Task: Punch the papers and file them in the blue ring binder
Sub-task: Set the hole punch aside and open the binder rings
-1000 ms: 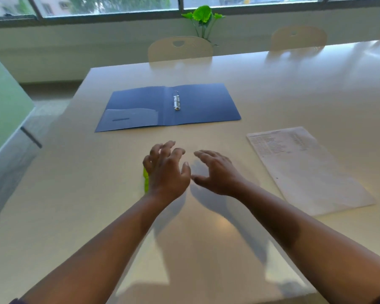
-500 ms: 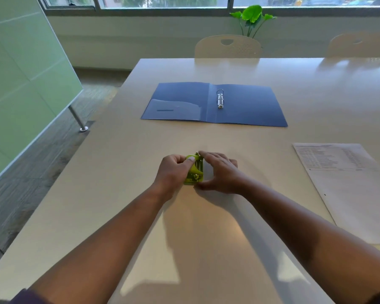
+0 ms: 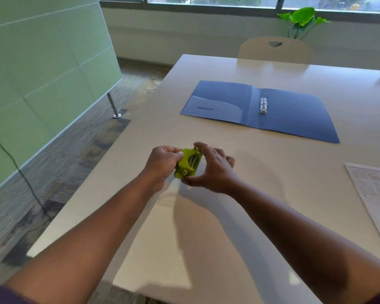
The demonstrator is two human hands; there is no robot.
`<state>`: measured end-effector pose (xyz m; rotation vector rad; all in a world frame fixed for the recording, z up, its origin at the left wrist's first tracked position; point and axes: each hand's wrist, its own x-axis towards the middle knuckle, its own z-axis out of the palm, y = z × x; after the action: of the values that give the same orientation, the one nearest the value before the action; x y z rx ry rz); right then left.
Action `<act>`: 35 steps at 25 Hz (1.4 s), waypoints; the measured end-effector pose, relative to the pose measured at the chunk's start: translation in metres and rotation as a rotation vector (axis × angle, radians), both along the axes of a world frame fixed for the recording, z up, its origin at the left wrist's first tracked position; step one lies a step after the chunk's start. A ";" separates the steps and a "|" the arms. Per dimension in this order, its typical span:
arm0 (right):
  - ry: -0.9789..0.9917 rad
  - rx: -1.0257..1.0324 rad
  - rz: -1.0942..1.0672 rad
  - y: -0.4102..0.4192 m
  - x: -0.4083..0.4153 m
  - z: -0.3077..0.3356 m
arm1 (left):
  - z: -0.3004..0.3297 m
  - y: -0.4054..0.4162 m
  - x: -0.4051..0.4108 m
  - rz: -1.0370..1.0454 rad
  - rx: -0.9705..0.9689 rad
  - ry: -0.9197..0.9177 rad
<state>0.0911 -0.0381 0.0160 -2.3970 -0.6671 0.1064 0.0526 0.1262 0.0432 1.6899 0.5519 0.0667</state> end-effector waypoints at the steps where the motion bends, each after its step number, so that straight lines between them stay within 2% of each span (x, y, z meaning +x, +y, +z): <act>1: -0.024 -0.014 0.011 0.022 -0.002 0.000 | 0.000 0.019 -0.005 0.030 0.016 -0.001; 6: -0.078 -0.011 0.068 0.114 -0.017 -0.002 | -0.001 0.101 -0.026 0.172 0.032 0.009; 11: -0.087 -0.044 0.097 0.163 -0.028 -0.003 | -0.009 0.145 -0.037 0.245 0.056 0.033; 18: -0.063 -0.059 0.099 0.175 -0.025 -0.011 | -0.013 0.150 -0.035 0.278 0.036 0.039; 30: -0.064 -0.143 0.119 0.177 -0.023 -0.019 | -0.010 0.146 -0.035 0.295 0.136 0.048; 33: -0.056 -0.134 0.136 0.174 -0.022 -0.016 | -0.012 0.143 -0.035 0.303 0.241 0.063; 35: -0.036 -0.100 0.133 0.166 -0.018 -0.013 | -0.013 0.142 -0.034 0.311 0.502 0.023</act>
<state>0.0728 0.1282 0.0034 -2.4539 -0.8563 0.1560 0.0182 0.2687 0.0301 2.0748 0.8644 0.4419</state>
